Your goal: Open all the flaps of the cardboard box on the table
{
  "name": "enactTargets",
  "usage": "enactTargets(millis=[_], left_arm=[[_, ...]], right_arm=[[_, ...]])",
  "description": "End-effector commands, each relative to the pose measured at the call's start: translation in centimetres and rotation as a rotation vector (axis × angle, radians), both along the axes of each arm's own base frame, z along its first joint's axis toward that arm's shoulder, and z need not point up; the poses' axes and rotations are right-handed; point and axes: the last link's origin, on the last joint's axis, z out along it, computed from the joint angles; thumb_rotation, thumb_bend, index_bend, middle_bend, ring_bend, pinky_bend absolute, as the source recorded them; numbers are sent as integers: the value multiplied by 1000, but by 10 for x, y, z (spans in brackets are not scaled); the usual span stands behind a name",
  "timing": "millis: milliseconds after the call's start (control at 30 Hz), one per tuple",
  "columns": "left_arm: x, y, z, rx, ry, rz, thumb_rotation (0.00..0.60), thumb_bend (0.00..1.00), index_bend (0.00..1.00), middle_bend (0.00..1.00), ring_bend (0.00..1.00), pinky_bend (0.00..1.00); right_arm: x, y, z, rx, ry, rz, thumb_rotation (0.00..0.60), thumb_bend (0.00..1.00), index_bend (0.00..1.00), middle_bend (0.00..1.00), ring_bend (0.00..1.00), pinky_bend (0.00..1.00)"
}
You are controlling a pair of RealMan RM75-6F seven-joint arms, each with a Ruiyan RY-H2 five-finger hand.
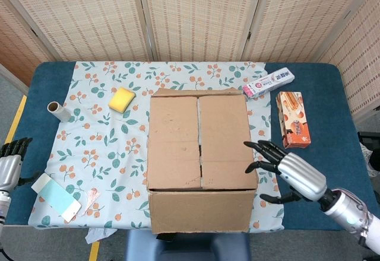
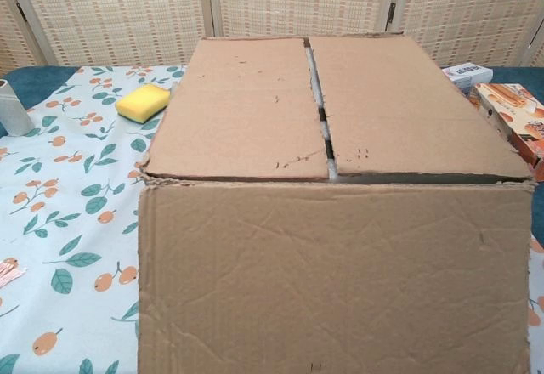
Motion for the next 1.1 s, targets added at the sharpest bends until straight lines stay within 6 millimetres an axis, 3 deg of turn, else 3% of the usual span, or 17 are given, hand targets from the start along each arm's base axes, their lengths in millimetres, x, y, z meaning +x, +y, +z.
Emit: enactTargets(millis=[33, 133, 300, 633, 1100], left_arm=[[-1, -2, 3, 7, -9, 6, 600, 332, 0, 82, 52, 0], [-3, -5, 5, 11, -21, 22, 600, 331, 0, 82, 49, 0], [-3, -7, 12, 27, -40, 18, 600, 332, 0, 82, 46, 0], [-8, -9, 18, 37, -75, 24, 600, 332, 0, 82, 44, 0], [-10, -9, 21, 34, -91, 26, 600, 331, 0, 82, 43, 0]], right_arm=[[52, -50, -29, -235, 225, 90, 469, 292, 369, 0, 8, 0], [70, -68, -45, -299, 310, 132, 327, 292, 440, 0, 1, 0], [94, -88, -75, -304, 434, 185, 269, 291, 499, 0, 0, 0], [119, -116, -121, -221, 505, 182, 248, 291, 530, 1, 0, 0], [133, -128, -141, -237, 577, 234, 243, 291, 640, 18, 0, 0]])
